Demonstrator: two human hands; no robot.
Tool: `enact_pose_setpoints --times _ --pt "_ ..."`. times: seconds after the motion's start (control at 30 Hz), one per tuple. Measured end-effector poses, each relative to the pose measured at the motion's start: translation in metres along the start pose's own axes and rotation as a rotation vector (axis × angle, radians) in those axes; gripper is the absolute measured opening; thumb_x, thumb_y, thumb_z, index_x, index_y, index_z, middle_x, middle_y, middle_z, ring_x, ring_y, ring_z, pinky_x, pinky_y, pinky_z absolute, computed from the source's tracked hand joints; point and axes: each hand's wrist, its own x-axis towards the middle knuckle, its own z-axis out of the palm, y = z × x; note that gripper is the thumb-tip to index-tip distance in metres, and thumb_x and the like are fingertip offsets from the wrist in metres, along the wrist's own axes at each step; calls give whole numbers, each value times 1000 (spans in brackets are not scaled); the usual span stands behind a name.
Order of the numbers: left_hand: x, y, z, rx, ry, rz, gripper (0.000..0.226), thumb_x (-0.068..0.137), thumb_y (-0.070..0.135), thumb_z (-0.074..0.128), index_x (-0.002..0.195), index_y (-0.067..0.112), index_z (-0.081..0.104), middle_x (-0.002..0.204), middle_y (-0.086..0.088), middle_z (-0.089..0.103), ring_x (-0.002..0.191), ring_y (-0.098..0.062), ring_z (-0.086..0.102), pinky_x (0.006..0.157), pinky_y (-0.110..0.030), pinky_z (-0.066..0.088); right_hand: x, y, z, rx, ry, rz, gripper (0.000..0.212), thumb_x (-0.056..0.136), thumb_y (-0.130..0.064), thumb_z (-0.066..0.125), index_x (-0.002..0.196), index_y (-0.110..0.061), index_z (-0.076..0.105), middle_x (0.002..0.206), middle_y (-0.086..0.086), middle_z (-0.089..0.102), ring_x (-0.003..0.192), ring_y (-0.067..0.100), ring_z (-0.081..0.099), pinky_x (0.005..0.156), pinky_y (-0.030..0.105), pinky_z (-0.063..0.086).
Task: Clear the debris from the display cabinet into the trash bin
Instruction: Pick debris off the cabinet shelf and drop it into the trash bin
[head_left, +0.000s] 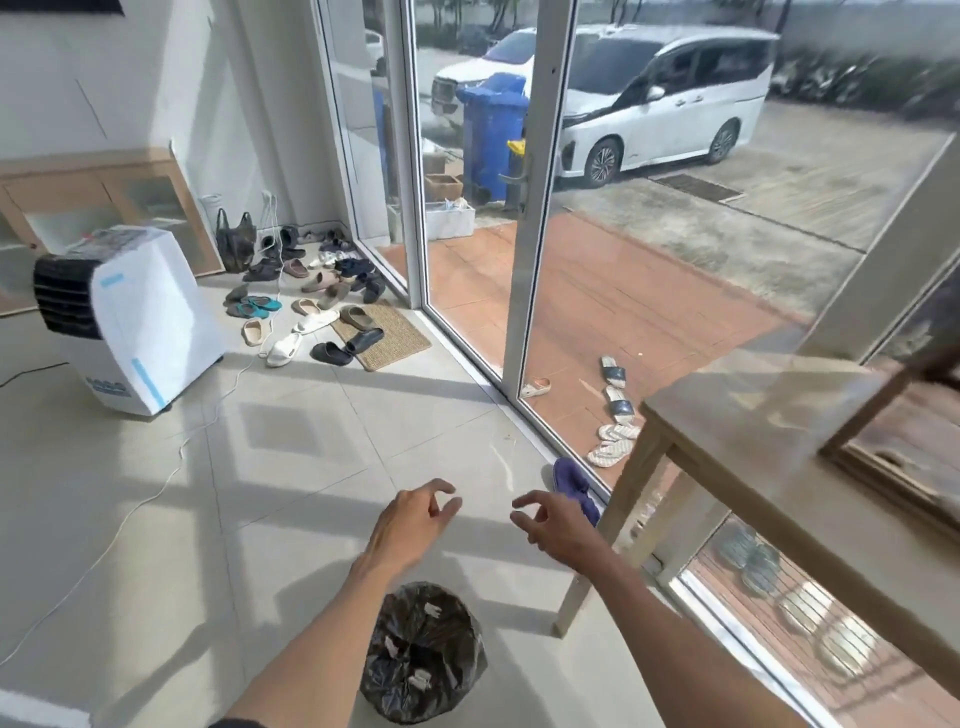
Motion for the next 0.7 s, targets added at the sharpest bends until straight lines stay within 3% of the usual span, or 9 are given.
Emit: enact_pose_setpoints --times 0.13,0.2,0.3,0.43,0.5,0.63,0.7 --pt "29 69 18 20 -23 103 23 94 49 52 105 35 64 60 1 64 59 -9 61 60 -30 48 -33 14 -68 15 151 14 21 94 -34 64 110 -24 73 80 4 73 62 6 60 69 25 51" --pt "42 110 30 6 -19 159 20 93 47 55 100 32 67 58 1 62 59 -8 59 57 -27 44 -55 21 -100 -29 188 13 22 92 -31 63 109 -25 75 79 -5 68 61 2 55 62 17 45" --pt "57 174 48 3 -36 307 19 92 44 57 94 30 69 57 4 60 62 -13 59 61 -30 47 -90 30 -145 -46 285 31 21 92 -30 63 109 -24 74 81 -14 60 68 4 51 66 17 38" --pt "70 253 74 -38 -71 485 18 91 37 62 88 21 69 75 -3 69 75 -28 63 67 -36 50 -132 58 -196 76 474 105 5 92 -29 67 94 -31 72 56 -18 52 46 -5 47 58 16 41" --pt "69 289 89 -29 -81 524 20 91 44 61 93 27 69 83 -2 71 83 -25 65 74 -36 52 -156 77 -217 149 602 146 7 92 -26 69 95 -23 75 43 -14 49 37 -1 42 50 19 39" --pt "55 350 121 -82 -188 641 20 91 47 60 94 30 70 58 8 58 54 -5 54 56 -24 41 -203 111 -250 205 747 236 12 94 -27 68 104 -21 73 54 -5 61 36 3 49 44 13 40" --pt "49 372 136 -57 -191 726 18 91 42 63 95 27 71 53 10 54 49 0 47 54 -21 36 -221 127 -260 233 807 277 14 93 -25 70 105 -18 74 59 -8 67 38 7 52 41 17 42"
